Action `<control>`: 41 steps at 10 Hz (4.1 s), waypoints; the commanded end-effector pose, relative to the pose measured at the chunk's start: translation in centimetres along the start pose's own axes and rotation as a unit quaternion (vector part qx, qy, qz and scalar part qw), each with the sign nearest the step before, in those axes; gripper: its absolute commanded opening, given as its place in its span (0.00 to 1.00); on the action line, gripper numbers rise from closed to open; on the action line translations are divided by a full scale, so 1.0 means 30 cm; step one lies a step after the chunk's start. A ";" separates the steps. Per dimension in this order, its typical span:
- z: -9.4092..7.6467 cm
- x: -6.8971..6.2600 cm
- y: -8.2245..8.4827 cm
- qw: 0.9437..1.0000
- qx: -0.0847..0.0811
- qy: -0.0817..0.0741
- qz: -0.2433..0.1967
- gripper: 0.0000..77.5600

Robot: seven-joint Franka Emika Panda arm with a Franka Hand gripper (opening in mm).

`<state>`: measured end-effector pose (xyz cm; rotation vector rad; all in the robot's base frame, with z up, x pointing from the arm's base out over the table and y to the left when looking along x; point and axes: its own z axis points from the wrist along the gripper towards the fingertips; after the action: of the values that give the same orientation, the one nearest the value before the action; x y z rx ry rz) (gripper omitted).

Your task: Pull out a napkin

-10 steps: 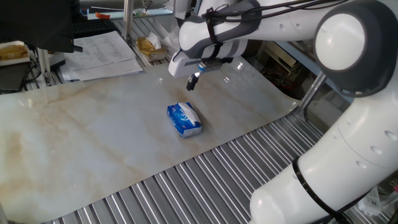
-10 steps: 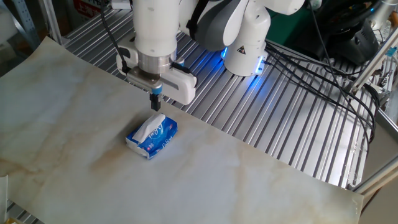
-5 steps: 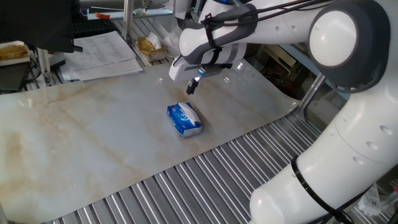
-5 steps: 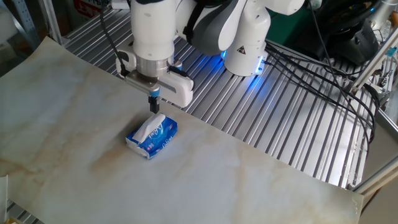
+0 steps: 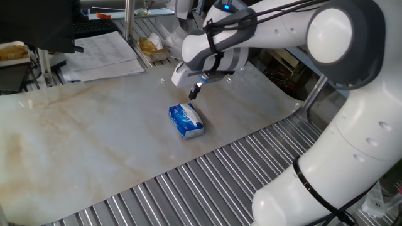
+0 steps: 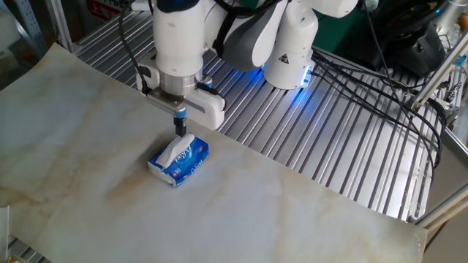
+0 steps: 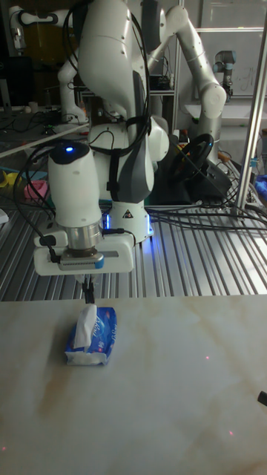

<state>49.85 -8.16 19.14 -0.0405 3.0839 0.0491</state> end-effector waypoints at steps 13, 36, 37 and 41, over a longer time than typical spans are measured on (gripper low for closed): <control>0.174 0.074 -0.065 1.000 0.005 -0.009 0.014 0.00; 0.202 0.091 -0.070 0.998 -0.006 0.039 0.039 0.00; 0.202 0.091 -0.070 0.998 -0.006 0.039 0.039 1.00; 0.202 0.091 -0.070 0.998 -0.006 0.039 0.039 1.00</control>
<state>47.45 -10.08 12.77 0.0810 3.1668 0.0713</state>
